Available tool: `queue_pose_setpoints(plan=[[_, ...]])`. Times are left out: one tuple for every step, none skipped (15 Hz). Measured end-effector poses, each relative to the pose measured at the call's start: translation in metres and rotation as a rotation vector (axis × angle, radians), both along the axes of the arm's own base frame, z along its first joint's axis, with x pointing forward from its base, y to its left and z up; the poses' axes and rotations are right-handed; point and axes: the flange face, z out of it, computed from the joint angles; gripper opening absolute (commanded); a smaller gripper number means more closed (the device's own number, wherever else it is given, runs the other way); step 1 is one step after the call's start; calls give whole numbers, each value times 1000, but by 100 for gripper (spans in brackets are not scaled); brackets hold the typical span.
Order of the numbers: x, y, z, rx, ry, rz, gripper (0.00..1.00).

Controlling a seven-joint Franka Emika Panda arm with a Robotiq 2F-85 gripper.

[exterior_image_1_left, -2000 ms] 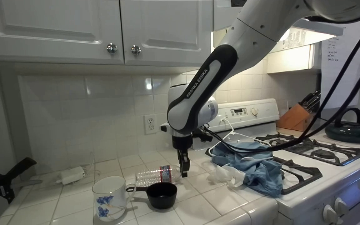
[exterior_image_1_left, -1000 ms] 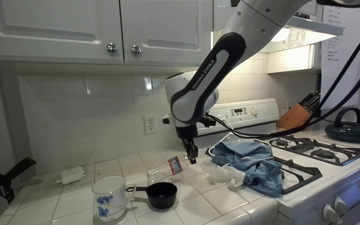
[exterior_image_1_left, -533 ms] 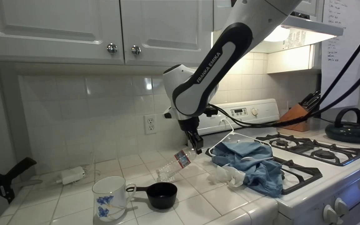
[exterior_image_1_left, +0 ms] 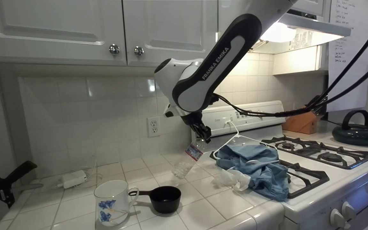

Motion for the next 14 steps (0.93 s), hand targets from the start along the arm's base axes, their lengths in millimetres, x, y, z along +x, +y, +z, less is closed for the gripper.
queue_pose_setpoints(plan=[[2, 2, 5, -37, -1, 16, 8], [3, 5, 11, -73, -2, 33, 8], [5, 7, 17, -109, -1, 49, 8], [6, 10, 23, -143, 1, 64, 8], [7, 13, 28, -175, 6, 78, 8], [7, 16, 31, -206, 14, 93, 8], [7, 18, 34, -237, 23, 107, 8], [7, 20, 36, -270, 32, 121, 8], [6, 22, 38, -306, 40, 135, 8], [6, 23, 39, -344, 47, 149, 8], [6, 24, 41, -381, 52, 162, 8], [6, 24, 42, -417, 53, 174, 8], [6, 25, 43, -447, 51, 186, 8], [7, 24, 42, -470, 50, 196, 8]])
